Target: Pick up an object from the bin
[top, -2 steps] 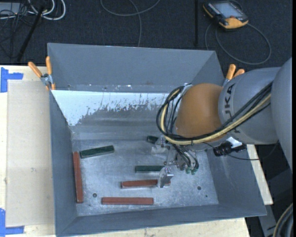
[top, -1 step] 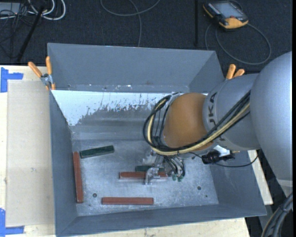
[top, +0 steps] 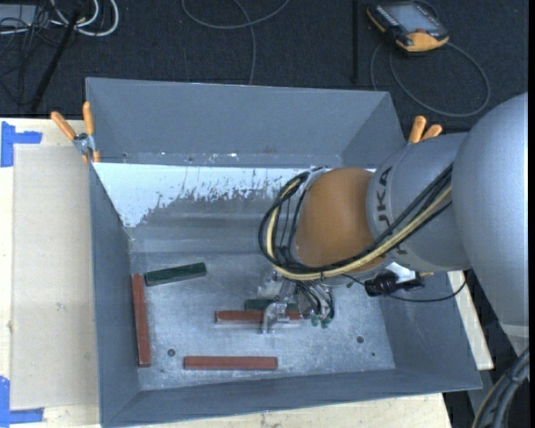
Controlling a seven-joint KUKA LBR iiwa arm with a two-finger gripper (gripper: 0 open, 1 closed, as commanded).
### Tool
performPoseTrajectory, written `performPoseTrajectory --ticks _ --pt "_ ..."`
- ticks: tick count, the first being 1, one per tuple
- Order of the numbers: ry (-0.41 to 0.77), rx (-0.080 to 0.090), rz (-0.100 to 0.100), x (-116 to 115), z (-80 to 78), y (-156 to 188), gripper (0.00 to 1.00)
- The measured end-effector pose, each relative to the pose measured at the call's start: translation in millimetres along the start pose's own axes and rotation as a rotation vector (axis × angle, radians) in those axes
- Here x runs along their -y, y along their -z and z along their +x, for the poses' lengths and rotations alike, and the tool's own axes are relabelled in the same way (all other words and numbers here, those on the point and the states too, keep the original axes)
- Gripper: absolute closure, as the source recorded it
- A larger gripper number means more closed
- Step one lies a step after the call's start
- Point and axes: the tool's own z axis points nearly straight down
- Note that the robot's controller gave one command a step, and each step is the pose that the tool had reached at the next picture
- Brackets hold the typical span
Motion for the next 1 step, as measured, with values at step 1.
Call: performPoseTrajectory --ticks 1 --pt "-0.019 -0.011 0.002 5.9 -4.3 150.0 1.00"
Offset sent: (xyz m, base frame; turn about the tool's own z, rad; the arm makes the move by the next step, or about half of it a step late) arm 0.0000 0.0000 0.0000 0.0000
